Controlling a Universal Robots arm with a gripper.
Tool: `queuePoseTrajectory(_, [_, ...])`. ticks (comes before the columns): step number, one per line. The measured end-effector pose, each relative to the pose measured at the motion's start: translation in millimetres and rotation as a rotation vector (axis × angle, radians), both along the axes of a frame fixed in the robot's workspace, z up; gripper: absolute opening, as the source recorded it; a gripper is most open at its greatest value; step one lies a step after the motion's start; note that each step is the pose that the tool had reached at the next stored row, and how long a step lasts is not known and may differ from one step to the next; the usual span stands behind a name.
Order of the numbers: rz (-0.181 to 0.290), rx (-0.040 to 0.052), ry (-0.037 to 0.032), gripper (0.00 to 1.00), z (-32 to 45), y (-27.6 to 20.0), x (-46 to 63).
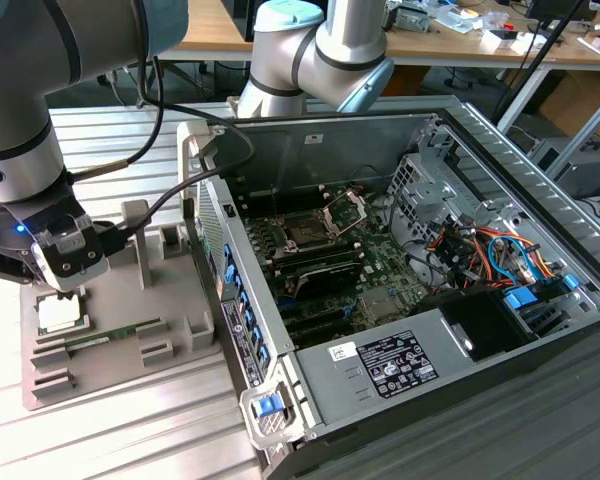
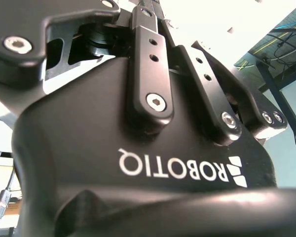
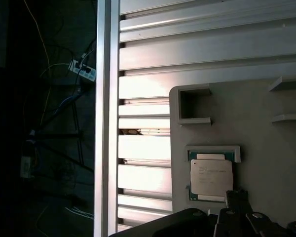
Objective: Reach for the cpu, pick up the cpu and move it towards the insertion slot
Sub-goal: 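Pick up the cpu and move it towards the insertion slot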
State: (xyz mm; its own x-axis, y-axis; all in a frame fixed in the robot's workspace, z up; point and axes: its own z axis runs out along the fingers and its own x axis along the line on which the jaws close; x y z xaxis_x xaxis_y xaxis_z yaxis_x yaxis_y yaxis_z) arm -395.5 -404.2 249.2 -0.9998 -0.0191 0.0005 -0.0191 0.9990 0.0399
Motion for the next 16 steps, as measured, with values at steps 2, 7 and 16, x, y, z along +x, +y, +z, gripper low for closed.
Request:
queuePoseTrajectory(2, [0.000, 0.0000, 0.0001, 0.11, -0.5, 0.0, 0.0])
queuePoseTrajectory(7, [0.000, 0.0000, 0.0000, 0.11, -2.6, 0.0, 0.0])
queuePoseTrajectory(16, [0.000, -0.0001, 0.0000, 0.11, -5.8, 0.0, 0.0])
